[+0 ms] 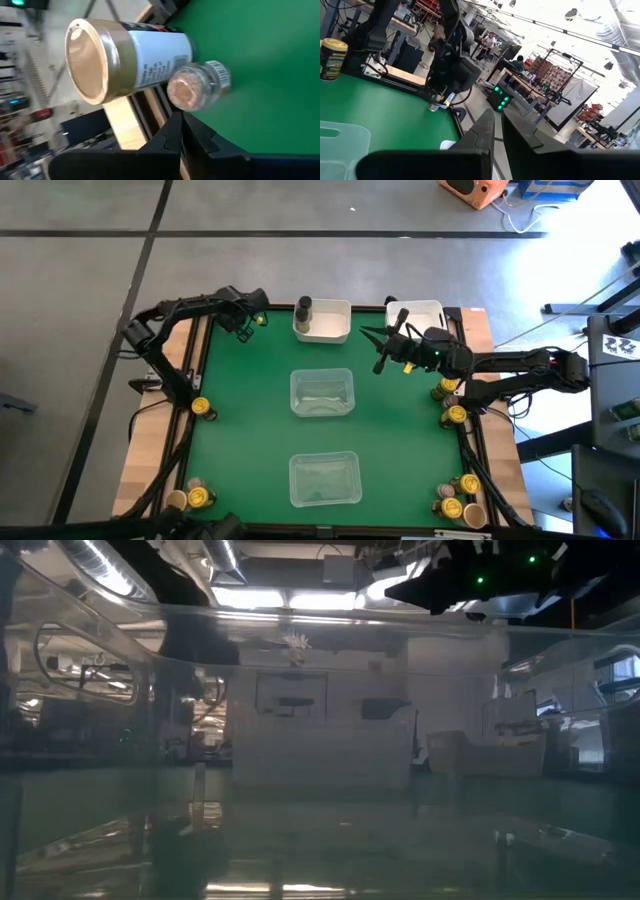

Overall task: Sort spices by type
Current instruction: Put the top left transparent seasoning bottle into the center transparent bin, then put the middle right transparent seasoning bottle into the center transparent bin

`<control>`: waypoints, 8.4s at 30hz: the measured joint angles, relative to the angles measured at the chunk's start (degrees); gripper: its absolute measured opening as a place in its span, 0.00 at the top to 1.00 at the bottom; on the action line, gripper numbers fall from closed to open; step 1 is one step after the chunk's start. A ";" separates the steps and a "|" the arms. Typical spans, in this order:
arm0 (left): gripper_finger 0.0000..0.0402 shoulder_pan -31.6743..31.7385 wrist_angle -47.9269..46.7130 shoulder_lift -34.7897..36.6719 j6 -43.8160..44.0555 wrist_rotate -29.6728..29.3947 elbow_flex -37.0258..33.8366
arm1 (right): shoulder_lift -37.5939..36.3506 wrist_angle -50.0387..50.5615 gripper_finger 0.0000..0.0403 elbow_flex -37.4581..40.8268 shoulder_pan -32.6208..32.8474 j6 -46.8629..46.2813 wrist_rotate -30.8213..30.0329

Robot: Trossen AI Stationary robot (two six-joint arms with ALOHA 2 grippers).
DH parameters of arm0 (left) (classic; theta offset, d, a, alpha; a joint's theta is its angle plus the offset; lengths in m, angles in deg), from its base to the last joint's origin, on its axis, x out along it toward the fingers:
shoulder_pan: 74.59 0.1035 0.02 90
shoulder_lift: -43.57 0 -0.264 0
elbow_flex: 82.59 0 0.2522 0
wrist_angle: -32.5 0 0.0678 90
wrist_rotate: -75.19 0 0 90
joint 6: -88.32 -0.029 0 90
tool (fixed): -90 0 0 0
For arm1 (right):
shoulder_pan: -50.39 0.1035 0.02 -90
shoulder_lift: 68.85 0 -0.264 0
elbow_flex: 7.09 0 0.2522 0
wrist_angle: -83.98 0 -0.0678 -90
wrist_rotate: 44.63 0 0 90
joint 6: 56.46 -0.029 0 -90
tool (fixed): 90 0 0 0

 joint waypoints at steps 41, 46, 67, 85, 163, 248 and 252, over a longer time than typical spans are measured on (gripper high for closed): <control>0.99 -11.21 -1.20 -5.22 -1.19 4.35 0.15 | 0.25 0.00 0.91 0.00 0.02 1.36 0.01; 0.99 -16.58 -1.99 -5.09 1.60 5.01 0.12 | 0.25 0.02 0.91 0.00 0.00 1.36 0.01; 0.99 -32.87 -7.98 9.99 8.89 10.90 1.66 | 0.25 0.76 0.91 0.00 0.01 1.36 -0.08; 0.52 -25.72 -2.03 24.84 3.28 21.81 0.19 | 0.23 1.09 0.91 0.00 0.02 1.34 -0.10; 0.67 -40.22 28.27 24.37 -5.44 31.44 -5.70 | 0.23 1.07 0.91 -0.02 0.00 1.36 -0.02; 0.43 -41.90 54.65 34.41 -35.97 31.02 -14.00 | -5.50 111.94 0.26 -38.34 19.75 -79.82 -10.68; 0.43 -41.90 54.71 34.41 -34.32 31.00 -16.96 | -5.50 117.36 0.29 -35.94 20.11 -92.60 0.48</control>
